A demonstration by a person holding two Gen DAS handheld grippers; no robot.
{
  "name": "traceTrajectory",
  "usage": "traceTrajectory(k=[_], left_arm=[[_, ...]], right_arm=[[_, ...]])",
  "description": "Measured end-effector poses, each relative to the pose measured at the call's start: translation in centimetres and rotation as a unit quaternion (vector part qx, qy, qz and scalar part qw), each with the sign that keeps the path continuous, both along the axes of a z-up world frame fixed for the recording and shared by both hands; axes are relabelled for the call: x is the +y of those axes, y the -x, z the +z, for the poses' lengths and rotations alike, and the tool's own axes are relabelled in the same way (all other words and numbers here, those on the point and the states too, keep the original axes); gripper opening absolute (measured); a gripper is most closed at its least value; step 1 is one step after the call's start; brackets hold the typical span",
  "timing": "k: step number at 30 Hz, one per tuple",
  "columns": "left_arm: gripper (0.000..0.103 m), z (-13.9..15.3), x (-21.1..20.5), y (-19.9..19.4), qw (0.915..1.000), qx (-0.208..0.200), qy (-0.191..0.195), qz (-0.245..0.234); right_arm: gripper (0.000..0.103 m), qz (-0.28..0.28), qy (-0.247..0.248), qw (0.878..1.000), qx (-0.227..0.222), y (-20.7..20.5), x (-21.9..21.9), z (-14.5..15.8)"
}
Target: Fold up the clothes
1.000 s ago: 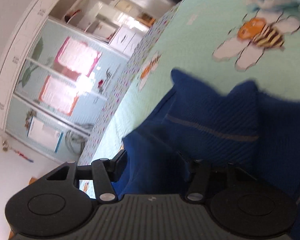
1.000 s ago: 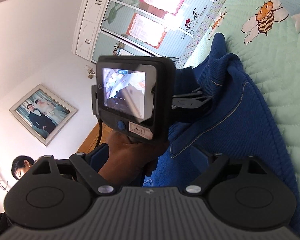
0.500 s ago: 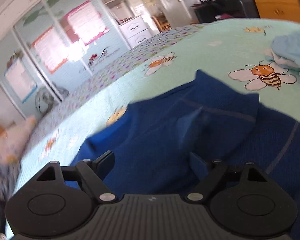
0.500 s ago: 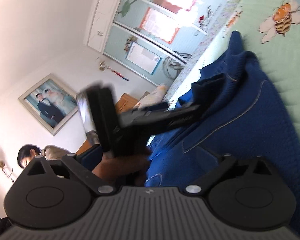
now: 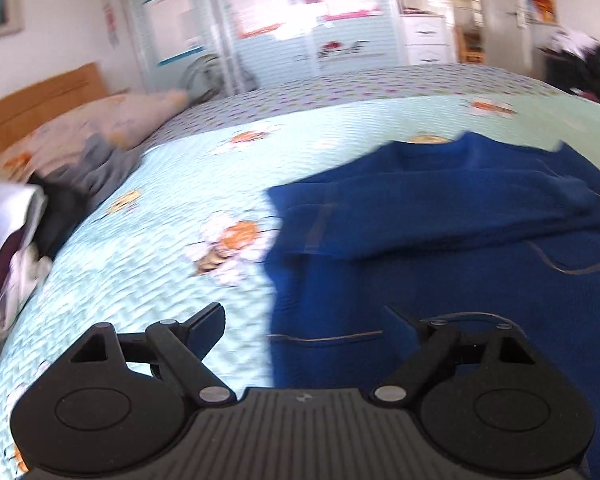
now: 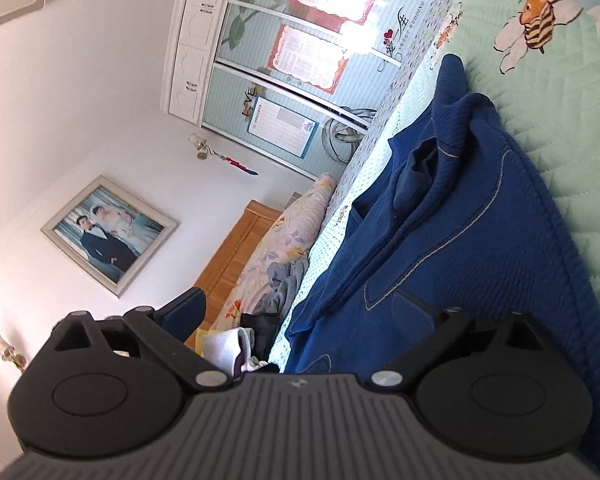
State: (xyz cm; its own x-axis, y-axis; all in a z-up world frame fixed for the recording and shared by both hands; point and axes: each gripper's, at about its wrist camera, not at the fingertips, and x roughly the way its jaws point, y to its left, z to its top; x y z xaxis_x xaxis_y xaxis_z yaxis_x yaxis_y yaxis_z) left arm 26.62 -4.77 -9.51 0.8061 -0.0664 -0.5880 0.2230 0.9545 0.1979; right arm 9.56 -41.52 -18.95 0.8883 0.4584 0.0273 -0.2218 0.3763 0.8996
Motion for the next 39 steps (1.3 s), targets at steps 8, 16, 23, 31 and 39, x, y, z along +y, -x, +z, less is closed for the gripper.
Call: traceTrajectory(k=[8, 16, 23, 31, 39], left_arm=[[0.087, 1.3, -1.5, -5.6, 0.9991, -0.029, -0.017, -0.025], [0.095, -5.0, -2.2, -9.3, 0.9958, 0.08, 0.044, 0.012], [0.091, -4.1, 1.2, -4.4, 0.9849, 0.091, 0.146, 0.017], [0.096, -4.5, 3.3, 2.3, 0.9813, 0.12, 0.15, 0.007], [0.101, -5.7, 3.6, 9.1, 0.9888, 0.105, 0.105, -0.014]], right_arm=[[0.099, -0.001, 0.002, 1.0, 0.0, -0.1, 0.3, 0.0], [0.099, 0.001, -0.006, 1.0, -0.002, -0.2, 0.1, -0.1], [0.099, 0.001, -0.011, 1.0, -0.002, -0.3, 0.1, -0.2], [0.099, 0.0, -0.019, 1.0, -0.005, -0.2, 0.1, -0.3], [0.098, -0.003, -0.041, 0.999, -0.004, 0.3, -0.3, -0.6]])
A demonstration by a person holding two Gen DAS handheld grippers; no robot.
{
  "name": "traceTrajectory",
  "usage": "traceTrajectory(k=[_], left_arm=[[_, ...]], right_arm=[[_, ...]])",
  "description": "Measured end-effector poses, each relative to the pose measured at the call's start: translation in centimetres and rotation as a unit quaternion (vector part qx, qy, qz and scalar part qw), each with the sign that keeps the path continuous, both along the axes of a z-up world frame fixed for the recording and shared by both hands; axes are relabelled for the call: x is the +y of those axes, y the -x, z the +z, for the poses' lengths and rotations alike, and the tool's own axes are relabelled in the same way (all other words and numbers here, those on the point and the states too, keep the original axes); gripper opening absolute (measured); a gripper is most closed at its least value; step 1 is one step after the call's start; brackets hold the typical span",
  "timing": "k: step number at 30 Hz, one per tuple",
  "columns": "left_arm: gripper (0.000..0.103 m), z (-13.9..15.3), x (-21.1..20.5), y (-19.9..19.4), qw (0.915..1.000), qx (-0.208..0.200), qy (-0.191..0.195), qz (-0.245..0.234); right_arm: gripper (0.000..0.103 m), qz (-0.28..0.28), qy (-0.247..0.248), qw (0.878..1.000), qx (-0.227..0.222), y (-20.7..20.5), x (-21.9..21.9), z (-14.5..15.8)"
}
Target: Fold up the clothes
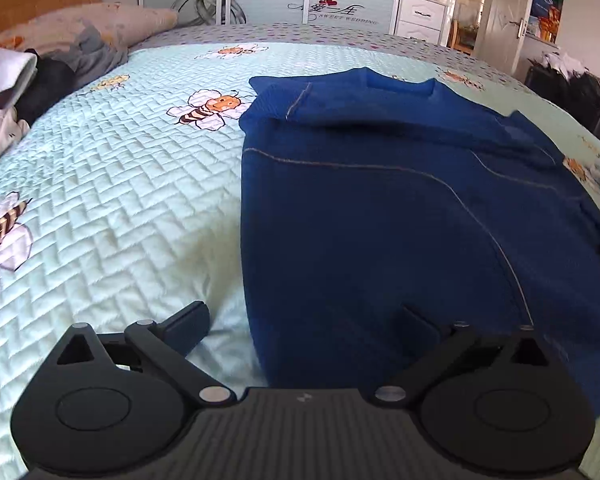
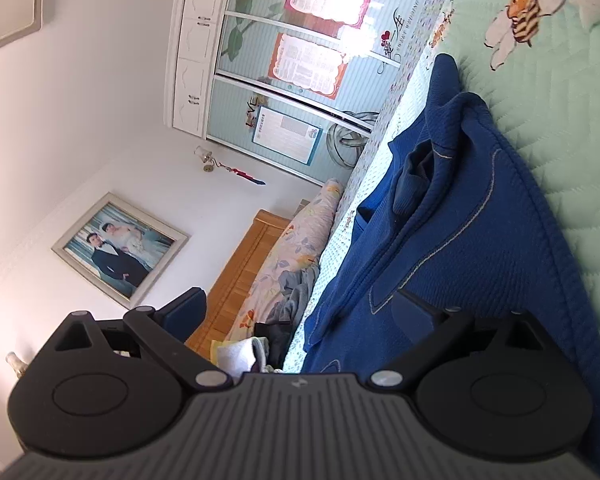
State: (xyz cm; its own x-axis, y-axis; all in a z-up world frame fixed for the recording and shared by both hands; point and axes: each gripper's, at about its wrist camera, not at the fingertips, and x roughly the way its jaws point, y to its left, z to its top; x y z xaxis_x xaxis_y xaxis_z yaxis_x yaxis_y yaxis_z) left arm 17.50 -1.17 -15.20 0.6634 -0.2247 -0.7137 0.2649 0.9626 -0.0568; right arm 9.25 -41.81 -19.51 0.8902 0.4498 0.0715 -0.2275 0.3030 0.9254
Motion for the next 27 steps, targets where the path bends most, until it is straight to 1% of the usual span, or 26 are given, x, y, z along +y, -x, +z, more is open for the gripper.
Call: traceTrajectory(k=[2, 5, 7, 9, 10, 13, 16, 17, 20, 23, 25, 27], left_arm=[[0.101, 0.0, 0.2, 1.3, 1.0, -0.005, -0.001, -0.001], [0.101, 0.2, 0.9, 3.0, 0.9999, -0.007, 0.011, -0.001], [0.101, 0.3, 1.8, 3.9, 0.9995, -0.007, 0.03, 0.004], [0.102, 0.3, 3.0, 4.6, 0.9983, 0.0, 0.057, 0.012], [0.102, 0.3, 3.5, 4.9, 0.9974, 0.002, 0.07, 0.014], [0.102, 0.3, 4.5, 6.1, 0.9958, 0.003, 0.09, 0.014], [0.102, 0.4, 4.9, 7.4, 0.9945, -0.002, 0.104, 0.01], [0.102, 0.4, 5.1, 7.9, 0.9933, -0.003, 0.116, 0.008], [0.102, 0.5, 5.6, 8.7, 0.9877, -0.001, 0.156, 0.01], [0.102, 0.4, 6.3, 9.0, 0.9819, 0.009, 0.189, 0.015], [0.102, 0.4, 6.8, 9.1, 0.9781, 0.017, 0.207, 0.019], [0.102, 0.3, 7.5, 9.3, 0.9716, 0.029, 0.233, 0.024]], right_arm=[[0.097, -0.001, -0.019, 1.0, 0.002, 0.5, -0.3, -0.3], [0.091, -0.003, -0.039, 0.999, 0.012, 1.9, -0.7, -0.6], [0.083, -0.004, -0.031, 0.999, 0.022, 3.0, -0.7, -0.7], [0.077, -0.005, -0.015, 0.999, 0.034, 4.3, -0.6, -0.6], [0.076, -0.005, -0.01, 0.999, 0.04, 5.0, -0.6, -0.5], [0.076, -0.009, -0.018, 0.998, 0.051, 6.8, -0.7, -0.3], [0.075, -0.022, -0.043, 0.997, 0.055, 8.5, -1.1, -0.7], [0.075, -0.03, -0.054, 0.996, 0.058, 9.1, -1.2, -0.8], [0.077, -0.053, -0.085, 0.992, 0.077, 10.7, -1.7, -1.0], [0.079, -0.051, -0.114, 0.988, 0.093, 12.0, -2.0, -1.2], [0.082, -0.045, -0.113, 0.987, 0.102, 12.8, -2.1, -0.9], [0.087, -0.04, -0.107, 0.987, 0.11, 13.6, -1.9, -0.4]])
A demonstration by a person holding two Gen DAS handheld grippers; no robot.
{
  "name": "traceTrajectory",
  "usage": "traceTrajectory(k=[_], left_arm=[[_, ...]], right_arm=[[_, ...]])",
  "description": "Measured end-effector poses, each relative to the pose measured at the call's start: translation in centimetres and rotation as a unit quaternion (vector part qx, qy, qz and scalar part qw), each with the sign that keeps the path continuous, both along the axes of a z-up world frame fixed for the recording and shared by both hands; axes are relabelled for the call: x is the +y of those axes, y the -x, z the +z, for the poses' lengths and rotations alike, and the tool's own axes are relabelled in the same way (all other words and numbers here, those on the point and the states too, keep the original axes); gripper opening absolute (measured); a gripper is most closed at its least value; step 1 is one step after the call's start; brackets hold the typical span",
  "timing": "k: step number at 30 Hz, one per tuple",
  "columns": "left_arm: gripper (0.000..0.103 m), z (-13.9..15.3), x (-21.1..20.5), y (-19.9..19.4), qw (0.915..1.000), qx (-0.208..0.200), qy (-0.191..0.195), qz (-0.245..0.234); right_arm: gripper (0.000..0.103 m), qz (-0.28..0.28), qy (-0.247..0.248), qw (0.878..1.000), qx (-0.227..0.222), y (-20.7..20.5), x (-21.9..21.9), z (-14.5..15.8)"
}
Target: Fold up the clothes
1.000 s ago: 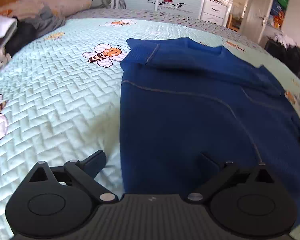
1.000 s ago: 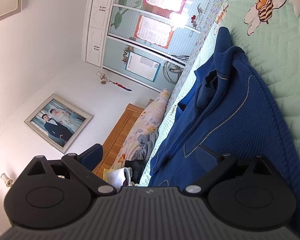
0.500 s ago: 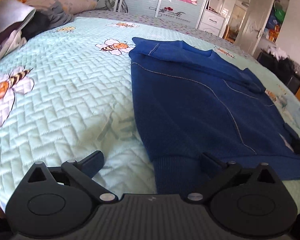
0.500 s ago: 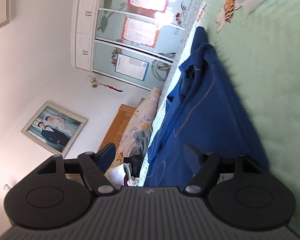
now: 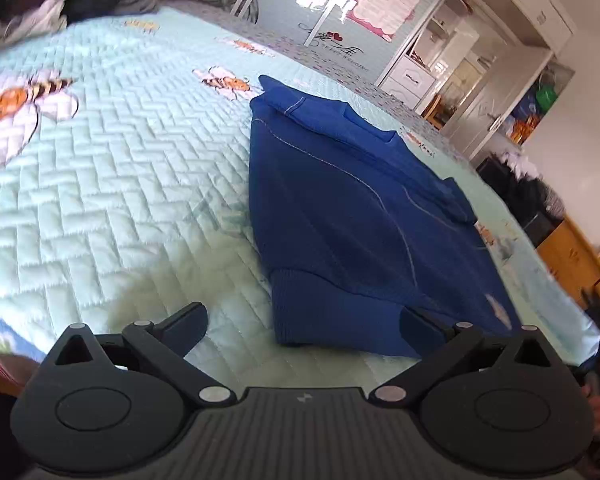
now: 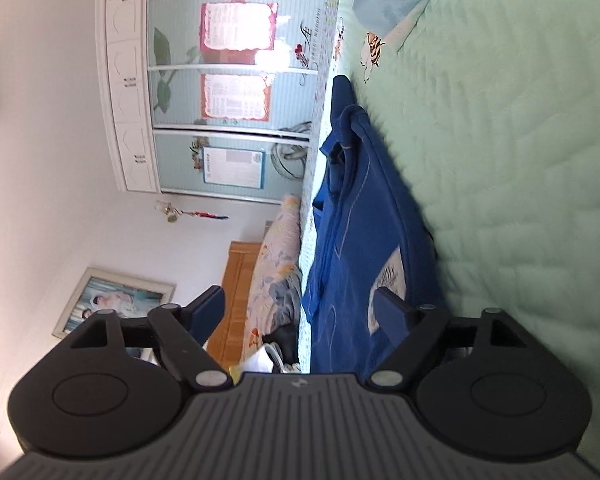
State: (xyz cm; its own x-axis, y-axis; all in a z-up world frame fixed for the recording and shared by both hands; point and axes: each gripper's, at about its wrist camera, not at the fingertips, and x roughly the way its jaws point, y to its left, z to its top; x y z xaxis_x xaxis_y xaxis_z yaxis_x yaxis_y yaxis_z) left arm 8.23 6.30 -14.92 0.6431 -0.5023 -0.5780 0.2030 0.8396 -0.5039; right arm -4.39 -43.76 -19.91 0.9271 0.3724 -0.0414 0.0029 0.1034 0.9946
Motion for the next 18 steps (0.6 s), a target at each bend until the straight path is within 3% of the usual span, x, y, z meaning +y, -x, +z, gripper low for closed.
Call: traceTrajectory(k=[6, 9, 12, 14, 18], left_arm=[[0.102, -0.2, 0.8, 0.4, 0.9986, 0.019, 0.049, 0.004], [0.102, 0.2, -0.3, 0.7, 0.9994, 0.017, 0.031, -0.005], [0.102, 1.1, -2.3, 1.0, 0.9995, 0.015, -0.024, -0.013], [0.102, 1.9, -3.8, 1.2, 0.9974, 0.009, -0.068, -0.019], [0.102, 4.0, -5.4, 1.1, 0.9946, -0.002, -0.097, -0.036]], right_arm=[[0.096, 0.013, 0.011, 0.999, 0.029, 2.0, 0.2, 0.8], [0.1, 0.017, 0.045, 0.998, 0.043, 2.1, 1.3, 1.7], [0.103, 0.035, 0.104, 0.992, 0.063, 1.3, 3.4, 3.0], [0.103, 0.047, 0.149, 0.985, 0.067, 0.7, 5.1, 4.0], [0.103, 0.068, 0.245, 0.966, 0.046, -0.4, 8.8, 6.6]])
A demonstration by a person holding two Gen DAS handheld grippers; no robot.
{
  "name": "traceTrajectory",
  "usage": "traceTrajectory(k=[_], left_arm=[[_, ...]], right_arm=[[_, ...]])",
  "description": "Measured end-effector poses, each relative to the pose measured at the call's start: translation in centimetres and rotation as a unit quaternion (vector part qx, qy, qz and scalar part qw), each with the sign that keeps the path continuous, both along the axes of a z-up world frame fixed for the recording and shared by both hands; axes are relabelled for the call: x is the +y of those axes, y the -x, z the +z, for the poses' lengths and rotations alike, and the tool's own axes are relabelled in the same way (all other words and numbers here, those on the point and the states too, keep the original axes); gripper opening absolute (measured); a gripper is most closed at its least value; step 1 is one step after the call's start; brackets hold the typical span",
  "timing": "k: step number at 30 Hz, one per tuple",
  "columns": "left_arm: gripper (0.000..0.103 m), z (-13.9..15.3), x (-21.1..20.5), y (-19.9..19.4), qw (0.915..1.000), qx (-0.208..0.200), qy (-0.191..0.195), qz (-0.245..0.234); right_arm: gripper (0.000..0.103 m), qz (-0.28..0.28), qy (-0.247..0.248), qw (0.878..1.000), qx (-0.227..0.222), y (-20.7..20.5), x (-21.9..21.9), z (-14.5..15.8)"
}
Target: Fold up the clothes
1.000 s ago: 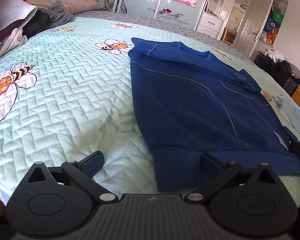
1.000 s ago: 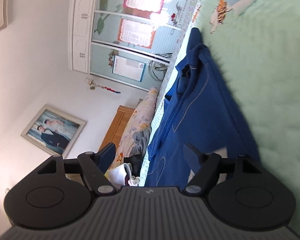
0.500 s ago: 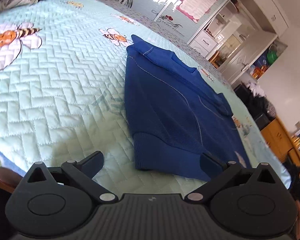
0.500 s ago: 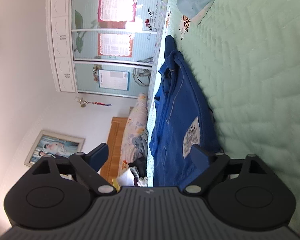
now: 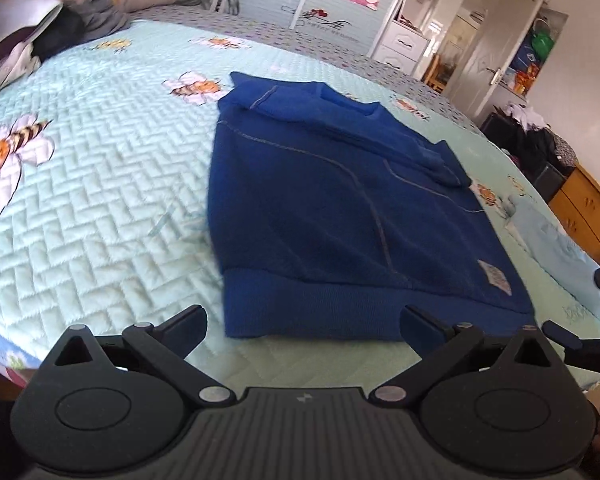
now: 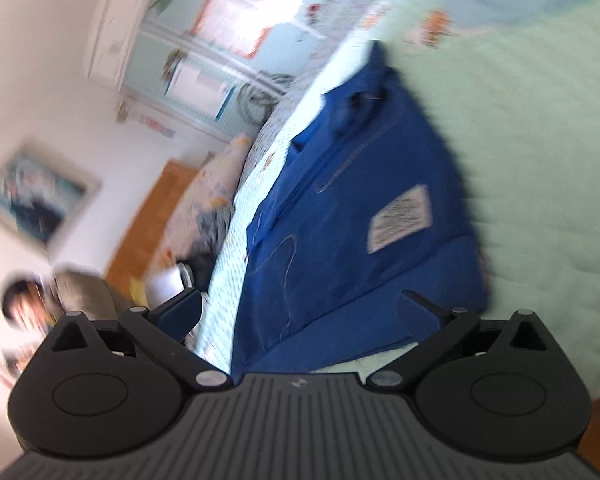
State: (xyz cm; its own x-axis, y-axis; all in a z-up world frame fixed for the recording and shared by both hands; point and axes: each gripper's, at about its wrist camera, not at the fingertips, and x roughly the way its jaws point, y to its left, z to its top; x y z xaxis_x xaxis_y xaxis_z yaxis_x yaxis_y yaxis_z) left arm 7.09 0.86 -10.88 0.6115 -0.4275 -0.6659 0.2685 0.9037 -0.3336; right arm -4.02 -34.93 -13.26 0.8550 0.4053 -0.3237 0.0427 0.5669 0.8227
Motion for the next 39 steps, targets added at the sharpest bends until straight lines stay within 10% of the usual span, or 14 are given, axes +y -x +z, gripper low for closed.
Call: traceTrajectory(k=[7, 14, 39], left_arm=[[0.102, 3.2, -1.4, 0.2, 0.9973, -0.037, -0.061, 0.02], [0.102, 8.2, -3.7, 1.0, 0.9668, -0.112, -0.21, 0.092], [0.102, 17.2, -6.7, 4.2, 0.9571, -0.2, -0.185, 0.099]], right_arm=[[0.103, 0.031, 0.036, 0.999, -0.015, -0.1, 1.3, 1.6], [0.103, 0.02, 0.036, 0.999, -0.018, 1.9, 1.1, 2.2], [0.103, 0.039, 0.067, 0.996, -0.044, 2.8, 3.1, 4.2]])
